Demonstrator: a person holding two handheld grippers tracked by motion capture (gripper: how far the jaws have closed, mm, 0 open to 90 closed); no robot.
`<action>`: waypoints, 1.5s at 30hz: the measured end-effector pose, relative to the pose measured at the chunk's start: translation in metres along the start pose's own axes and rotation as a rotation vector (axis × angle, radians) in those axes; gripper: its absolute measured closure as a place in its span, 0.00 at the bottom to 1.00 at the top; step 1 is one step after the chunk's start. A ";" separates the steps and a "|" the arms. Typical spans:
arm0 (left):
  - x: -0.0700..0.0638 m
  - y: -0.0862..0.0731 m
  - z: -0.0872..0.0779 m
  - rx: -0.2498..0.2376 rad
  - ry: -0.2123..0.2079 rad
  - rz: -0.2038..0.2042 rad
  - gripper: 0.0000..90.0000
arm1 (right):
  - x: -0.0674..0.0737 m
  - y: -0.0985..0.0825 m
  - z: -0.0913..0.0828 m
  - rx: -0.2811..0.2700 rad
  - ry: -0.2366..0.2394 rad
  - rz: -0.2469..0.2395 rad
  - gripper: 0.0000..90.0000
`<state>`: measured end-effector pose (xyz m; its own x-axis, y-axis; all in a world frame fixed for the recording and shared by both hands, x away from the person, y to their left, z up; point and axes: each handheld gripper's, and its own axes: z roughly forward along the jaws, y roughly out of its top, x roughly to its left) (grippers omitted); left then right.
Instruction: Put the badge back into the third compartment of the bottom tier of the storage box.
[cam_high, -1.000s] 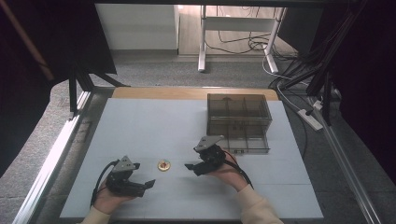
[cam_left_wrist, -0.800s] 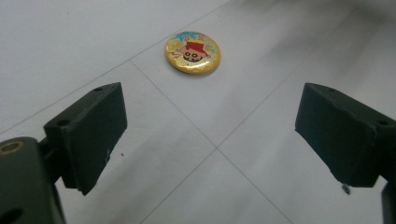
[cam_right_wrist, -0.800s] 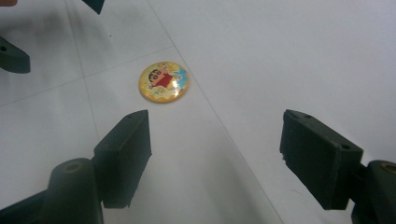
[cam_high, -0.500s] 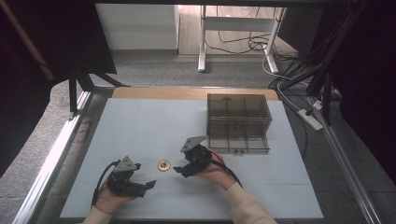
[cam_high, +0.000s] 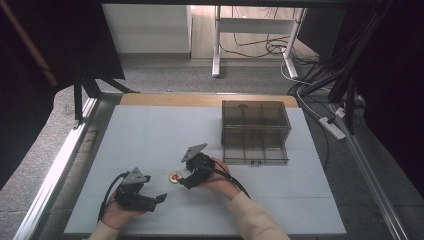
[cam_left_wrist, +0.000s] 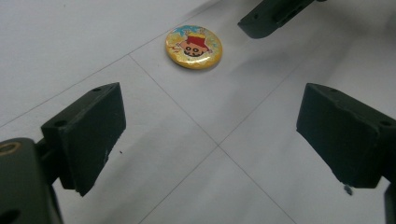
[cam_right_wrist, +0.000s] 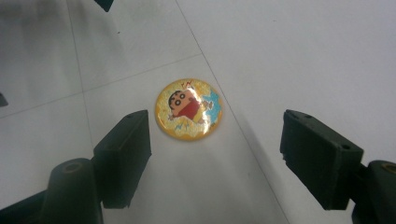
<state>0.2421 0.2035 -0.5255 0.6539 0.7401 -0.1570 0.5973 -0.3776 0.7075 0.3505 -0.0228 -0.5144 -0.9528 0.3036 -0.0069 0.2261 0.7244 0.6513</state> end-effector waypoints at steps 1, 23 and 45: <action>0.000 0.000 0.000 0.000 0.000 0.000 0.09 | 0.000 0.001 0.002 0.002 0.000 0.001 0.27; 0.000 0.000 0.000 0.007 0.001 0.005 0.09 | 0.009 0.022 0.034 0.084 0.022 -0.055 0.26; 0.001 -0.001 0.001 0.020 0.008 0.000 0.09 | 0.013 0.025 0.035 0.122 0.044 -0.084 0.53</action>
<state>0.2425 0.2037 -0.5273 0.6502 0.7444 -0.1519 0.6065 -0.3881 0.6939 0.3507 0.0205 -0.5245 -0.9767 0.2134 -0.0223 0.1657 0.8164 0.5532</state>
